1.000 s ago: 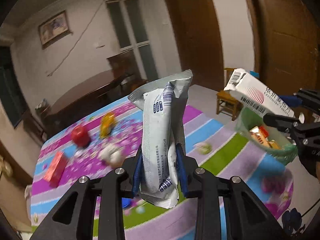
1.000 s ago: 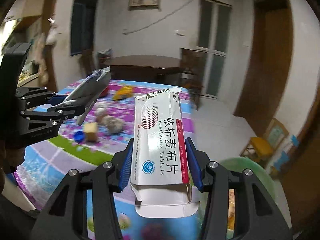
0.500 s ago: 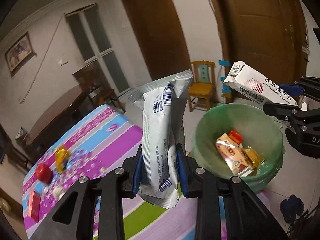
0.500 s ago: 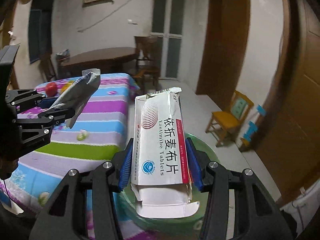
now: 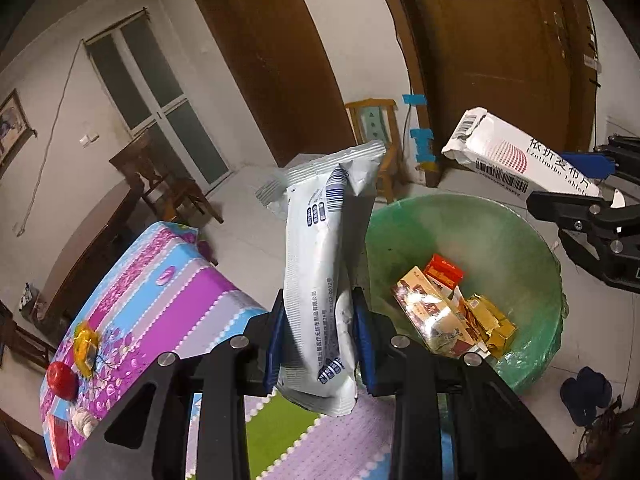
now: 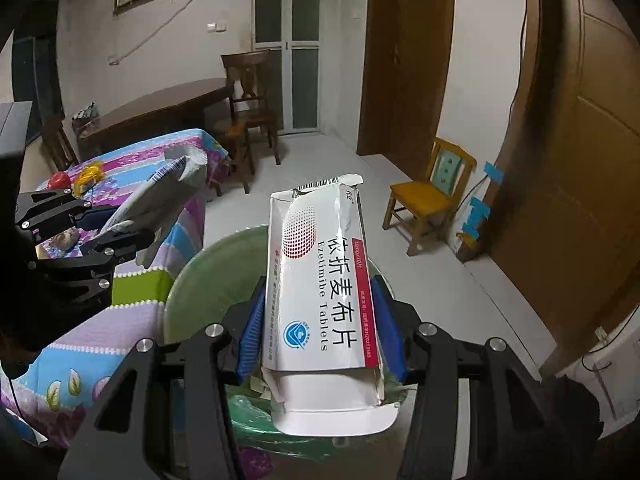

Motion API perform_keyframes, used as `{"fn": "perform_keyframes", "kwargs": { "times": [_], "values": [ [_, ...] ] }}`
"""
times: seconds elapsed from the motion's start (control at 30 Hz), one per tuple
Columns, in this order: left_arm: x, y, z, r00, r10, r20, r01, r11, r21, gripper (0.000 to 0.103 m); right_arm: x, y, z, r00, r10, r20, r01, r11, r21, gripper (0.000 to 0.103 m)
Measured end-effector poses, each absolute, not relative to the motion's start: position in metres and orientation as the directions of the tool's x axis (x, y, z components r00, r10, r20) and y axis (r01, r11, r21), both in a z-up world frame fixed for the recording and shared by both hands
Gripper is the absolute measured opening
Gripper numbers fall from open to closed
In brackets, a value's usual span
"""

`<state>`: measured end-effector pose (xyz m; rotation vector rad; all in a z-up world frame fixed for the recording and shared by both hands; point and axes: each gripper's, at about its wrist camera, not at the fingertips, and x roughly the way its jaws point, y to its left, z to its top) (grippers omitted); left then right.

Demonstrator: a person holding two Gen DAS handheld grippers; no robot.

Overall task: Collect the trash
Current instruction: 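Carry the white packet and tablet box with both tools over the bin, then open both tools to drop the packet and tablet box into the bin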

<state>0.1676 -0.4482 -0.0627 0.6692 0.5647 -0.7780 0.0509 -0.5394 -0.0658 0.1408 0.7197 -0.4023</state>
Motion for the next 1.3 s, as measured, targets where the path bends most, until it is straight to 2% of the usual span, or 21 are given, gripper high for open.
{"fn": "perform_keyframes", "kwargs": {
  "times": [0.6,0.63,0.7,0.73,0.77,1.3],
  "values": [
    [0.169,-0.461,-0.078,0.564,-0.442,-0.697,0.799,0.504,0.327,0.033,0.055,-0.544,-0.068,0.672,-0.328,-0.664,0.416,0.909,-0.028,0.050],
    [0.170,-0.462,-0.079,0.564,-0.444,-0.696,0.799,0.504,0.327,0.033,0.056,-0.544,-0.068,0.672,-0.336,-0.660,0.418,0.908,-0.036,0.052],
    [0.172,-0.463,-0.081,0.563,-0.446,-0.696,0.799,0.510,0.319,0.046,0.059,-0.546,-0.069,0.664,-0.367,-0.651,0.433,0.899,-0.065,0.056],
    [0.174,-0.464,-0.083,0.567,-0.440,-0.696,0.793,0.519,0.318,0.052,0.061,-0.547,-0.069,0.653,-0.387,-0.651,0.450,0.890,-0.078,0.063],
    [0.175,-0.465,-0.084,0.569,-0.438,-0.696,0.791,0.523,0.318,0.056,0.061,-0.550,-0.070,0.652,-0.394,-0.648,0.459,0.885,-0.076,0.065],
    [0.175,-0.454,-0.082,0.610,-0.430,-0.666,0.768,0.527,0.363,0.056,0.055,-0.546,-0.069,0.669,-0.370,-0.645,0.442,0.895,-0.055,0.065]
  ]
}}
